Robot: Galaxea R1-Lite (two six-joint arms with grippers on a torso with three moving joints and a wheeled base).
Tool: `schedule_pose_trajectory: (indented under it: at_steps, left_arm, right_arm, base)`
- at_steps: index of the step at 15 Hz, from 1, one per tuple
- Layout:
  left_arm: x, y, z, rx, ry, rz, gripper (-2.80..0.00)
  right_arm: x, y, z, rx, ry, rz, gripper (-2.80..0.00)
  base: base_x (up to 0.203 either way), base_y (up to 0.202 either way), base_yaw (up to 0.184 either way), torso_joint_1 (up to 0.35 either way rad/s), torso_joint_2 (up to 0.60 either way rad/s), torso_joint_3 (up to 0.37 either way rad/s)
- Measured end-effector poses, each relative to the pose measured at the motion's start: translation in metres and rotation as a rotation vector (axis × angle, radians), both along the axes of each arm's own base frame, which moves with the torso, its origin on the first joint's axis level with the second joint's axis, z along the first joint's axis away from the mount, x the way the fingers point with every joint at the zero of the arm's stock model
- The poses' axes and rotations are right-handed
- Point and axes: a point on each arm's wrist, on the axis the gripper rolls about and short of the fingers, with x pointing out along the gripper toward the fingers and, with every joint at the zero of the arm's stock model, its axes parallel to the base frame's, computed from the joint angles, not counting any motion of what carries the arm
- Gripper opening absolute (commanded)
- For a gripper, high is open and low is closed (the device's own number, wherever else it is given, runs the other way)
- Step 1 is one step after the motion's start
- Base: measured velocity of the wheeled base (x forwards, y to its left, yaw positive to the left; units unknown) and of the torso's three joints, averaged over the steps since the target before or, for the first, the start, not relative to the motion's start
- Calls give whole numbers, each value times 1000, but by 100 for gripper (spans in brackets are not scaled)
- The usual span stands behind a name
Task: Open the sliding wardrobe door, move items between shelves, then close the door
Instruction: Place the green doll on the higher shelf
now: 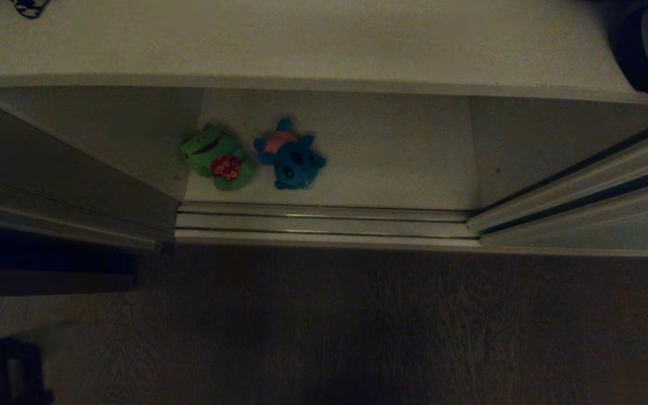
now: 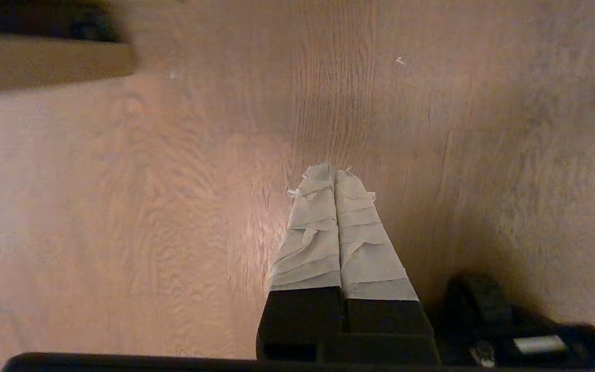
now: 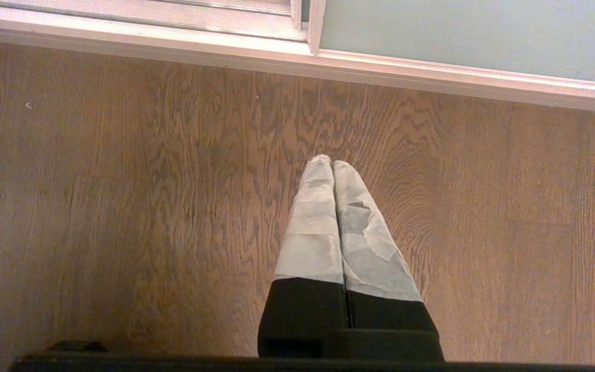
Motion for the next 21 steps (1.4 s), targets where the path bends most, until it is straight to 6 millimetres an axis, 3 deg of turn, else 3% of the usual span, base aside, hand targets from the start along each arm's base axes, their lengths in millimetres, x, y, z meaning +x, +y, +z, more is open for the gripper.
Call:
schedule_pose_trajectory:
  at_steps: [3,10,13,17,18,21]
  left_arm:
    - [65,-1,-12,-1,41,-15,-280]
    - [178,-16,-60,-10,17,-57,-280]
    - [221,-21,-65,-37,-87,-18,-280]
    - [268,-24,-54,-117,-250,71,-280]
    - [275,-25,-52,-126,-269,73,0]
    - [287,-29,-44,-145,-309,61,0]
  right_arm:
    - [0,0,0,0,0,0,-280]
    - [0,0,0,0,0,0,-280]
    - [0,0,0,0,0,0,-280]
    - [0,0,0,0,0,0,-280]
    - [0,0,0,0,0,0,-280]
    - [0,0,0,0,0,0,-280]
  base:
    - [0,0,0,0,0,0]
    - [0,0,0,0,0,0]
    - [0,0,0,0,0,0]
    - [0,0,0,0,0,0]
    - [0,0,0,0,0,0]
    - [0,0,0,0,0,0]
